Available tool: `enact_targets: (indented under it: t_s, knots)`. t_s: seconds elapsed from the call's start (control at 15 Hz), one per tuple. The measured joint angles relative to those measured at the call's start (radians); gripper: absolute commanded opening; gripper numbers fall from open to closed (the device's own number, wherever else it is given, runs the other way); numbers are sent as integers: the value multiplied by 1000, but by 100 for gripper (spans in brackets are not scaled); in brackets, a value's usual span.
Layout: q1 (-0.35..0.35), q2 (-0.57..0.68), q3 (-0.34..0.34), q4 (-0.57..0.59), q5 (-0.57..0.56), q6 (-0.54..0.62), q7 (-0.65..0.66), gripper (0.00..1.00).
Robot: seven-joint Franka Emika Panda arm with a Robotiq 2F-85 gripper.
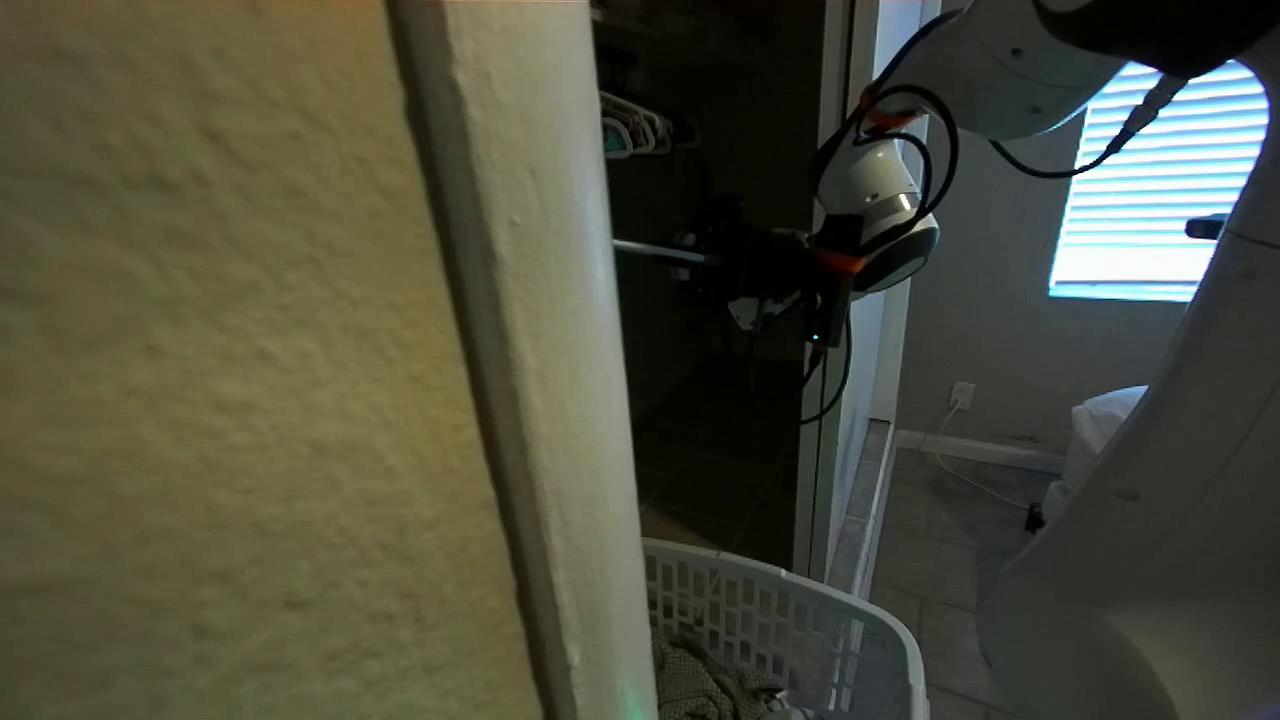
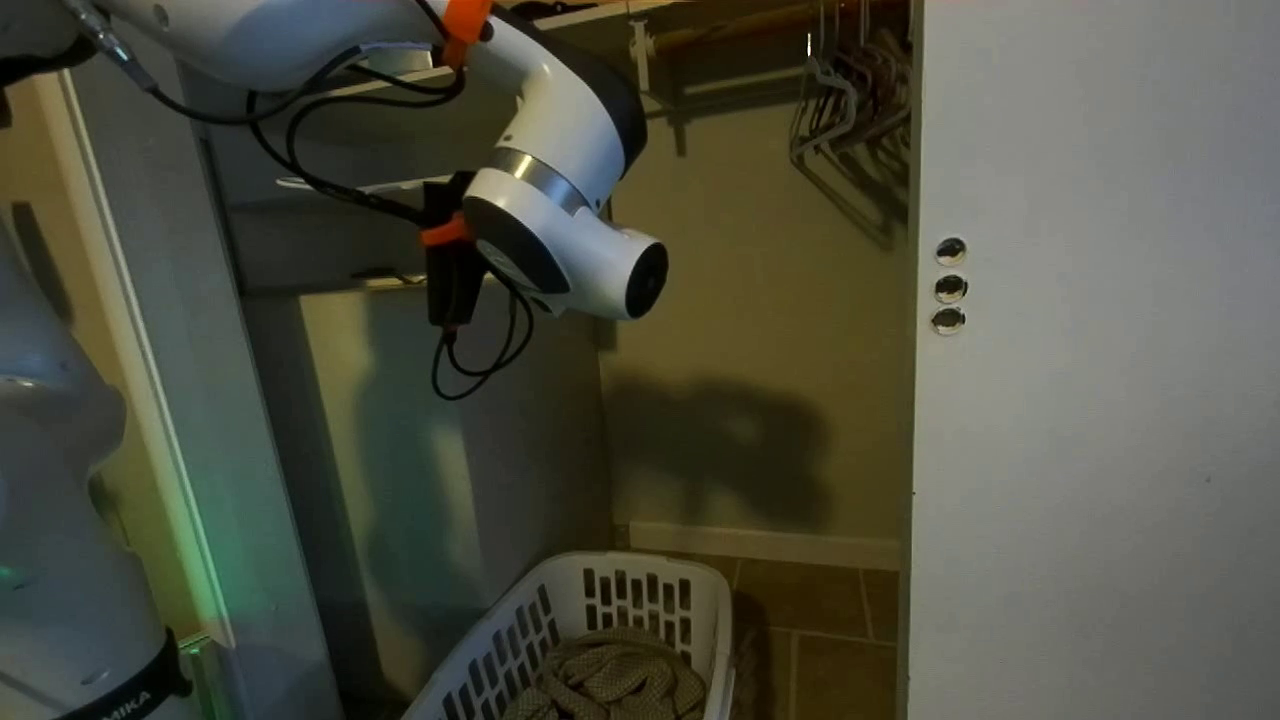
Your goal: Move the coat hanger to the shelf above
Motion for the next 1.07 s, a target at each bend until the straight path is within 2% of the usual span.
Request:
enact_targets:
  t_s: [0.4, 1.07]
  knots:
    - [-5, 0, -5, 0, -38, -13, -20, 2]
    - [-10, -1, -11, 3, -39, -86, -52, 2]
